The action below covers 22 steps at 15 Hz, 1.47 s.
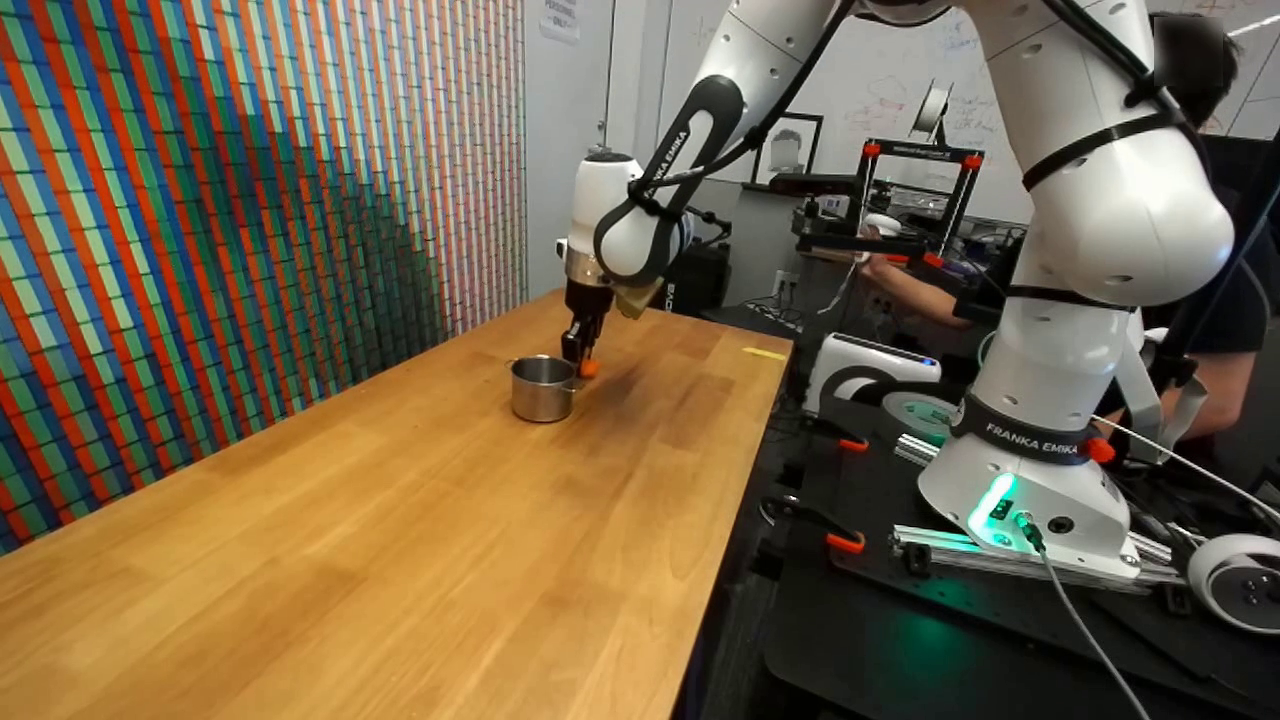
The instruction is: Put the rubber duck in the pot
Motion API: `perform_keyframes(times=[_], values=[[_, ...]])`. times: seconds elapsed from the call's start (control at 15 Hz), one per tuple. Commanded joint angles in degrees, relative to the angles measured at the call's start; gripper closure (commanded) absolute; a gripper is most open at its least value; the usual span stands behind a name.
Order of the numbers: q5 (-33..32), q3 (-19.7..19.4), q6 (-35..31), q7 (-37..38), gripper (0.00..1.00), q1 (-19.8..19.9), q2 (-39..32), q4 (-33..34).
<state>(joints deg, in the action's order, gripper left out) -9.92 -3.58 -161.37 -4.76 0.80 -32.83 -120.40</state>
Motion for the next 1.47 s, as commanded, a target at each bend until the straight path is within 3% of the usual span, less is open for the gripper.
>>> perform_keyframes(times=[0.0, 0.33, 0.73, 1.0, 1.07, 1.13, 1.27, 1.4], values=[[2.67, 1.67, 2.55, -0.73, 0.81, 1.53, 1.97, 1.36], [8.18, 5.72, 8.65, -2.33, 0.81, 3.63, 6.99, 2.68], [13.52, 8.42, 16.66, -3.08, 0.77, 3.01, 11.40, 3.08], [17.49, 10.36, 18.35, -4.04, 0.75, 2.59, 11.42, 2.51], [18.18, 10.65, 18.43, -4.12, 0.70, 2.49, 11.25, 2.35], [18.51, 10.71, 18.81, -4.03, 0.33, 2.25, 11.09, 2.39], [17.75, 10.46, 18.00, -3.87, 0.26, 1.59, 11.06, 2.10], [16.79, 10.09, 18.24, -3.97, 0.10, 1.18, 11.26, 2.23]])
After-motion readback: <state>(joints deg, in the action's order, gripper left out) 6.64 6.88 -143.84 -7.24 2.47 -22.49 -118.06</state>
